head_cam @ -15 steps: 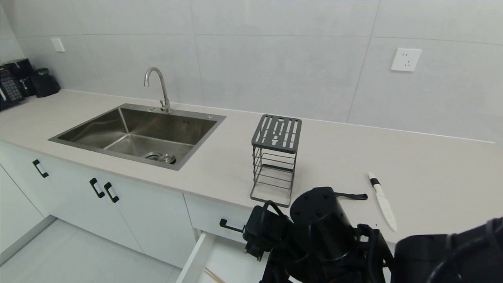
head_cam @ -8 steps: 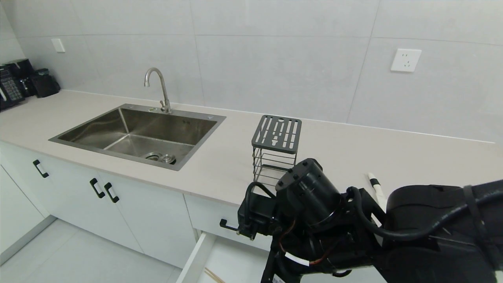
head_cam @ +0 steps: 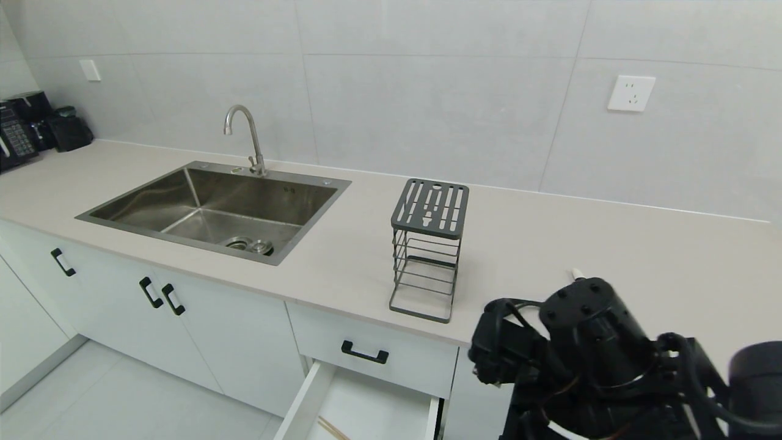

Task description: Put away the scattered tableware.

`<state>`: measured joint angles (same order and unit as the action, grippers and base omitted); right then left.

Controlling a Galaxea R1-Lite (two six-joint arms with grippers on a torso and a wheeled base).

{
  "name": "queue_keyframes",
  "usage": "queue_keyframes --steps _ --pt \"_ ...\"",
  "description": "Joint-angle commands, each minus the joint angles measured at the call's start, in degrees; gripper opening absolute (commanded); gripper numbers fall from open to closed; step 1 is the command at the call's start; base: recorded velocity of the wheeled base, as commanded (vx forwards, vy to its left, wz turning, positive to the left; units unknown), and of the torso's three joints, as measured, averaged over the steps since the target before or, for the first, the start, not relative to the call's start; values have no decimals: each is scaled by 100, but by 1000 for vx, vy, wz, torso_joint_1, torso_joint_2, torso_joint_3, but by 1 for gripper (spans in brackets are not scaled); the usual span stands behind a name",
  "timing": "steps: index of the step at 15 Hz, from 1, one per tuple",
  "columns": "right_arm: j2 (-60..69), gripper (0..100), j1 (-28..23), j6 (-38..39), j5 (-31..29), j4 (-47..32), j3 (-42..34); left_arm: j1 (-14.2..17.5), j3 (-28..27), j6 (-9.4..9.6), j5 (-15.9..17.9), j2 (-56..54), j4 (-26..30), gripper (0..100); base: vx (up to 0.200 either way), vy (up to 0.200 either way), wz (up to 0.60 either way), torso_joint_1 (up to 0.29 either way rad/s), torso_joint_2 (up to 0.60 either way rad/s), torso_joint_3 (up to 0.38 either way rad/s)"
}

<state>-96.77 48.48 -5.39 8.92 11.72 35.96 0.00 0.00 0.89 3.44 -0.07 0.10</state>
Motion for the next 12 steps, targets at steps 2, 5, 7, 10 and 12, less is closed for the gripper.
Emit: queue_keyframes --steps 2,5,7,10,12 --pt "677 100 -832 -191 13 24 -353 0 0 -1 -1 7 -1 100 0 0 0 0 0 0" --pt "264 100 -2185 -1342 435 173 -212 0 0 -1 -10 7 -1 100 0 0 0 0 0 0" --pt "-61 100 -2502 -1650 488 235 -37 0 0 -1 -1 7 -1 100 0 0 0 0 0 0" --pt "-685 100 -2589 -1667 839 244 394 0 0 -1 -1 7 -1 100 0 0 0 0 0 0" --pt "-975 100 -2625 -1694 883 287 535 0 0 -1 -1 7 -1 100 0 0 0 0 0 0"
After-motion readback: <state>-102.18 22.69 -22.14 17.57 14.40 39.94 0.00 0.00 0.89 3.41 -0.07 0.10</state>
